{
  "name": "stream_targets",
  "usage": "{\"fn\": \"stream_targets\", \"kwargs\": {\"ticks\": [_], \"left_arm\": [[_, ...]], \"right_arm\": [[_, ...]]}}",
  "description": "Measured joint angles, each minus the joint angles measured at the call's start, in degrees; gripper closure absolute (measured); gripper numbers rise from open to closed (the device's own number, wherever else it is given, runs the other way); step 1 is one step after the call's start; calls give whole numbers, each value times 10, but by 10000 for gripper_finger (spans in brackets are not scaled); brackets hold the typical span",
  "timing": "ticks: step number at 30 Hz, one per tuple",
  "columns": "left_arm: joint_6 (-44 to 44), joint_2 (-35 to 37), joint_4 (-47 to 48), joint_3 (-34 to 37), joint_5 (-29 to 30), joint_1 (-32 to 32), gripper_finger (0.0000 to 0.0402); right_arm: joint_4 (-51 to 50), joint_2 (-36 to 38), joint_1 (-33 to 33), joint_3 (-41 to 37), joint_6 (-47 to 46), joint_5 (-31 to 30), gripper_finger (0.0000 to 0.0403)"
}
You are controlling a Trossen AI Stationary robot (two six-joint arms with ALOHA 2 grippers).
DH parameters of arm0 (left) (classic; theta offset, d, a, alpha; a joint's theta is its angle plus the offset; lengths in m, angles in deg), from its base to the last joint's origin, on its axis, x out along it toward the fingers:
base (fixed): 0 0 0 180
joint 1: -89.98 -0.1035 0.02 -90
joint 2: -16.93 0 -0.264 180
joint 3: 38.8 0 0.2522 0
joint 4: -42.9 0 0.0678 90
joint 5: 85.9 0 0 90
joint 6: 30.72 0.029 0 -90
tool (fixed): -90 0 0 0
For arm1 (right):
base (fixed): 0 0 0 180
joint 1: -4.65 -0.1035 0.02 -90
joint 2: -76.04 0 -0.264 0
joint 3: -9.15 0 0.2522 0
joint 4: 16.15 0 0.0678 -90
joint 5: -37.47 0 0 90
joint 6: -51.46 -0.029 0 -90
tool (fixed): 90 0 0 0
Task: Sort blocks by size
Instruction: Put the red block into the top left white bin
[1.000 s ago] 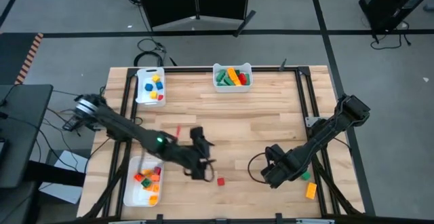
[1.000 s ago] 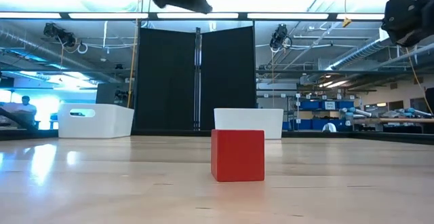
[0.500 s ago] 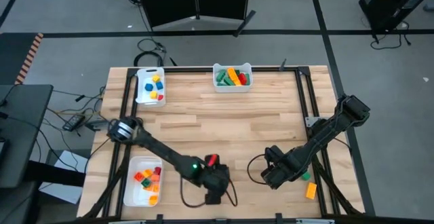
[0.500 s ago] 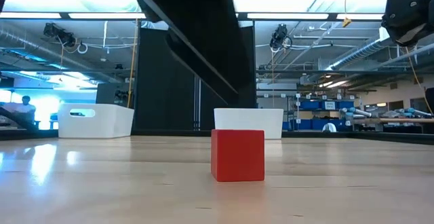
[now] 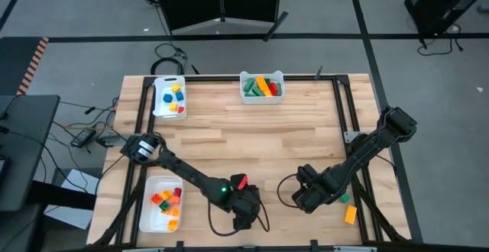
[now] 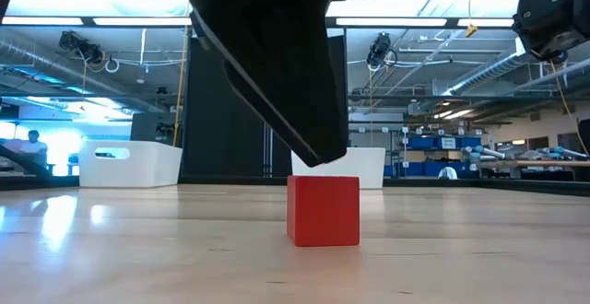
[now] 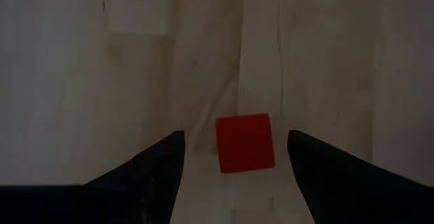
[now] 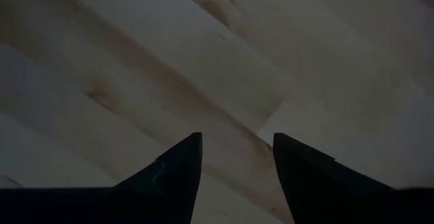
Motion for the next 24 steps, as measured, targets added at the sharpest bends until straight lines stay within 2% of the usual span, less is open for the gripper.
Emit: {"fn": "stream_targets", "kwargs": {"ticks": [7, 14, 19, 24], "left_arm": [[3, -2, -3, 0, -9, -2, 133], [7, -37, -35, 0, -22, -5, 133], [-1, -44, -21, 0, -4, -5, 133], [11, -44, -16, 0, -2, -8, 161]], "right_arm": [[1, 0, 0, 0, 2, -3, 210], [2, 0, 0, 0, 2, -11, 211], [3, 0, -2, 1, 4, -12, 210], [3, 0, -2, 1, 12, -12, 212]]}}
